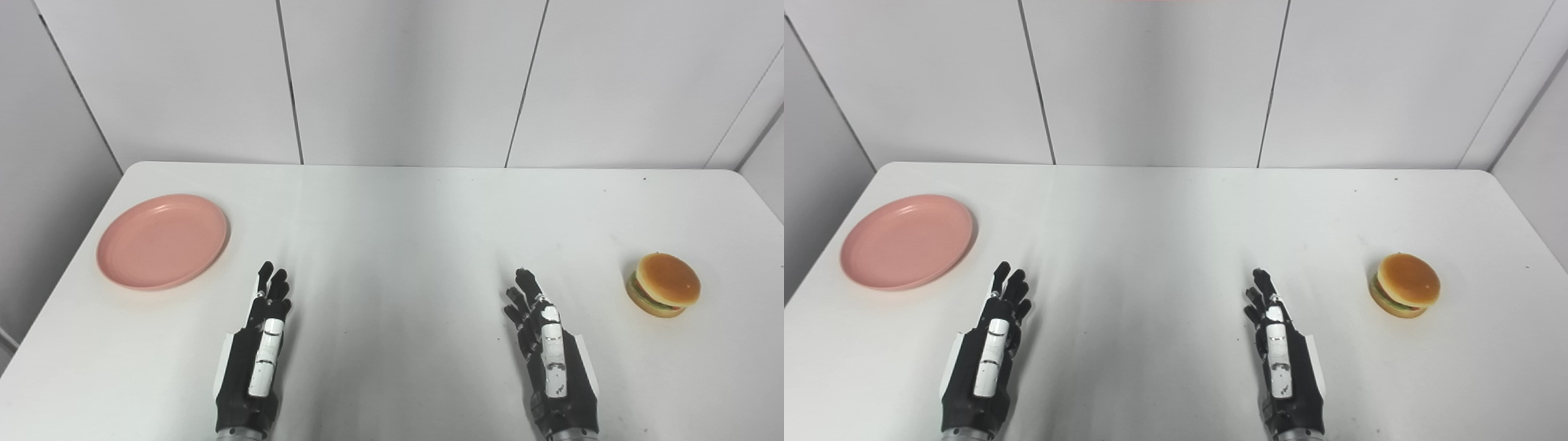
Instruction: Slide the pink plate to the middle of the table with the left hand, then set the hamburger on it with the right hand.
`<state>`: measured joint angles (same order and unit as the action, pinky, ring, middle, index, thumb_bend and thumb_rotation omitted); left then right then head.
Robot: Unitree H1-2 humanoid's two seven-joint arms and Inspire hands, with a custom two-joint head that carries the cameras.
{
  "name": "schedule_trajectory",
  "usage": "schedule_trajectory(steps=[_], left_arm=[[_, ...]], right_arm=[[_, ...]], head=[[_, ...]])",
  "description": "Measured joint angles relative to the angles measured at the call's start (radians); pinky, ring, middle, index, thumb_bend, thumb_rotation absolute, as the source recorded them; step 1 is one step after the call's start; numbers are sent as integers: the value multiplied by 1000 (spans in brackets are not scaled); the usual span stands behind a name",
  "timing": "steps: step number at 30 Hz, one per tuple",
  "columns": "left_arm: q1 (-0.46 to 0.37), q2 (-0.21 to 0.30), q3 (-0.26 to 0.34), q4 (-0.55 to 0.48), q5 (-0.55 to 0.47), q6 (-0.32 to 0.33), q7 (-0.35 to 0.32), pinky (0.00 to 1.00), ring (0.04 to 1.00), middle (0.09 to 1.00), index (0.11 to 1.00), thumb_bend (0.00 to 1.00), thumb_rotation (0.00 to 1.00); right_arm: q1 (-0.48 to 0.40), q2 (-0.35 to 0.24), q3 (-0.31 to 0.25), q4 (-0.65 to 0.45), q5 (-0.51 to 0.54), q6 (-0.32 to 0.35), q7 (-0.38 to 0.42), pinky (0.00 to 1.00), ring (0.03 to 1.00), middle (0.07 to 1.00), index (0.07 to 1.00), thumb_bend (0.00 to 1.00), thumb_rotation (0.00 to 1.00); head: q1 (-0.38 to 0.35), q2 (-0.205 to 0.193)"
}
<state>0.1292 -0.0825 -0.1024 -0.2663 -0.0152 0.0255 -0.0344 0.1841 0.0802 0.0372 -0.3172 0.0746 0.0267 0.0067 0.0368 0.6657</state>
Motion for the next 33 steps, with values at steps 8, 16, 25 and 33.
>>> schedule_trajectory(steps=[8, 16, 25, 33], left_arm=[[1, 0, 0, -53, -4, 38, -2, 1000, 1000, 976, 1000, 799, 872], [1, 1, 1, -84, -25, 99, -4, 1000, 995, 975, 1000, 787, 885], [1, 2, 4, -90, -31, 107, -9, 1000, 1000, 976, 1000, 780, 889], [1, 2, 4, -87, -35, 107, -14, 1000, 1000, 979, 1000, 783, 891]], right_arm=[[0, 0, -1, -62, 34, 64, -1, 970, 954, 980, 920, 755, 1000], [0, 2, -1, -116, 54, 154, -13, 946, 934, 978, 917, 740, 1000], [0, 5, 2, -116, 55, 155, -23, 959, 938, 978, 918, 728, 1000], [0, 3, 12, -94, 15, 131, -23, 959, 947, 977, 924, 766, 1000]], head=[[0, 55], [-9, 55], [-17, 38], [-9, 17]])
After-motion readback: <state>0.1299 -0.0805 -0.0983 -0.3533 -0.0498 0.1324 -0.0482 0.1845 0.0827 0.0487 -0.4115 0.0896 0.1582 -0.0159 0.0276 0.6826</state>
